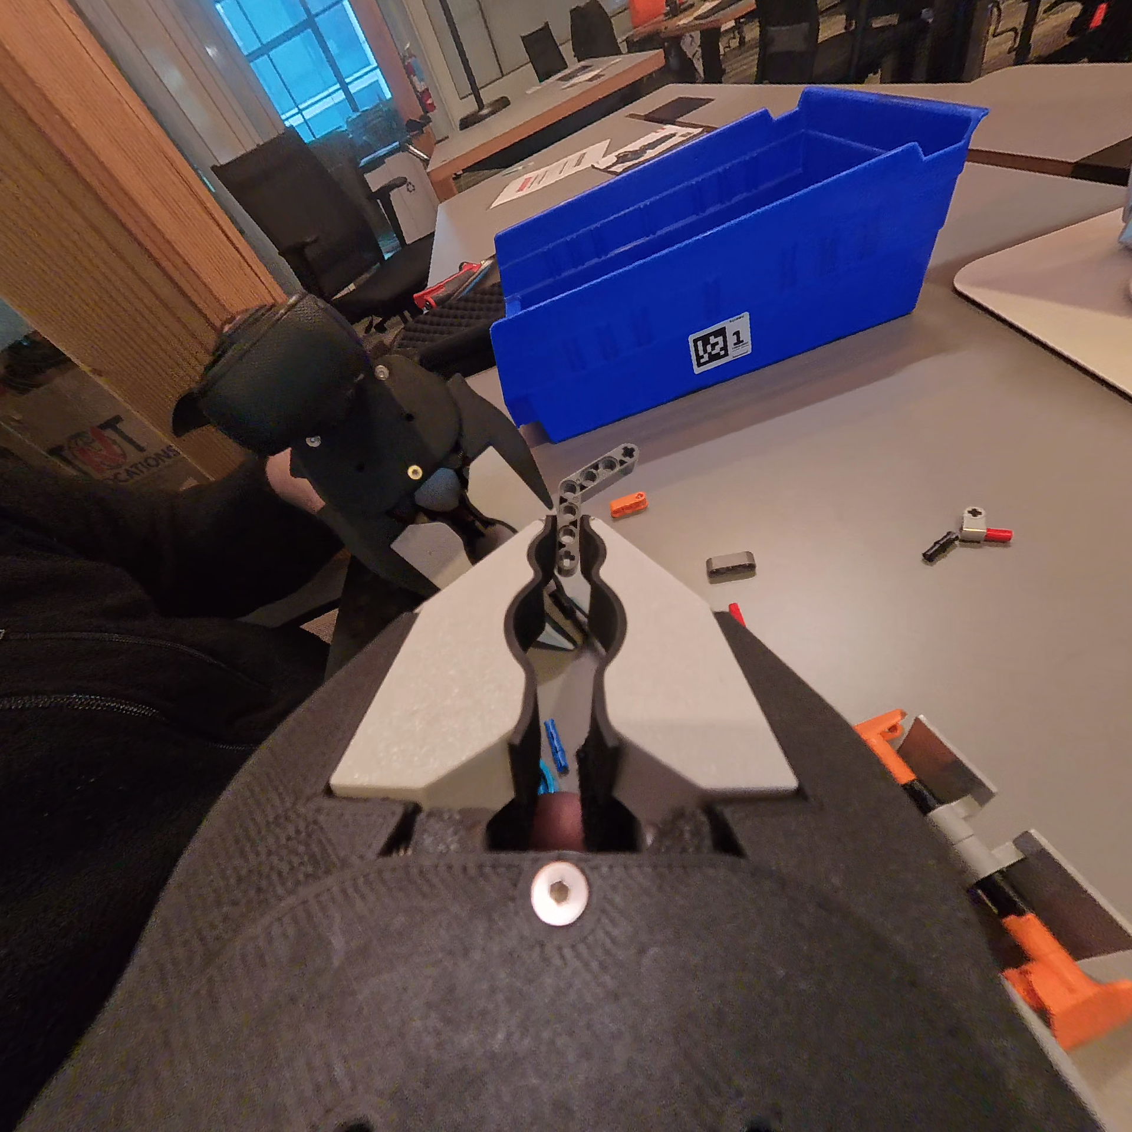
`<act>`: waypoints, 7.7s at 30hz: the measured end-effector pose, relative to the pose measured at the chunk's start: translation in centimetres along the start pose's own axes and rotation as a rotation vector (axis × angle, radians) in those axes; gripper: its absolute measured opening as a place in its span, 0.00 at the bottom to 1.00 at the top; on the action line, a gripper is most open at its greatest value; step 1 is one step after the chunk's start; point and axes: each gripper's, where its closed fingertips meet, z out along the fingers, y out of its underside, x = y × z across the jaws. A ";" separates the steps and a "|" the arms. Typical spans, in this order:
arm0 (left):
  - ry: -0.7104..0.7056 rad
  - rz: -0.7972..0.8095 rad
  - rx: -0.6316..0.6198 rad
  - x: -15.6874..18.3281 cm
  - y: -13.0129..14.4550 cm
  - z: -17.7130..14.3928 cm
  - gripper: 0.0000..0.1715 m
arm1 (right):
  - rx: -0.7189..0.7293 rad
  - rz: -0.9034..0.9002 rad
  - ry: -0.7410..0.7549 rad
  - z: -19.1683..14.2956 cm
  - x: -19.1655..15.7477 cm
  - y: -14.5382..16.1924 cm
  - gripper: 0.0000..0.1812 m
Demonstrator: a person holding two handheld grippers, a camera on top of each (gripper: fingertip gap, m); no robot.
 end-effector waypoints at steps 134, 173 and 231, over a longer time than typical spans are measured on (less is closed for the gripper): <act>-0.045 -0.054 0.415 3.4 -5.7 -3.0 0.00 | -0.137 0.131 -0.034 0.0 -2.1 4.1 0.02; -0.213 0.035 0.434 1.1 -4.7 -5.2 0.16 | -0.234 -0.142 0.074 -0.7 -2.2 5.4 0.03; 0.014 -0.337 0.102 -3.9 2.6 -1.0 0.03 | -0.576 -0.185 0.328 4.5 2.8 9.2 0.02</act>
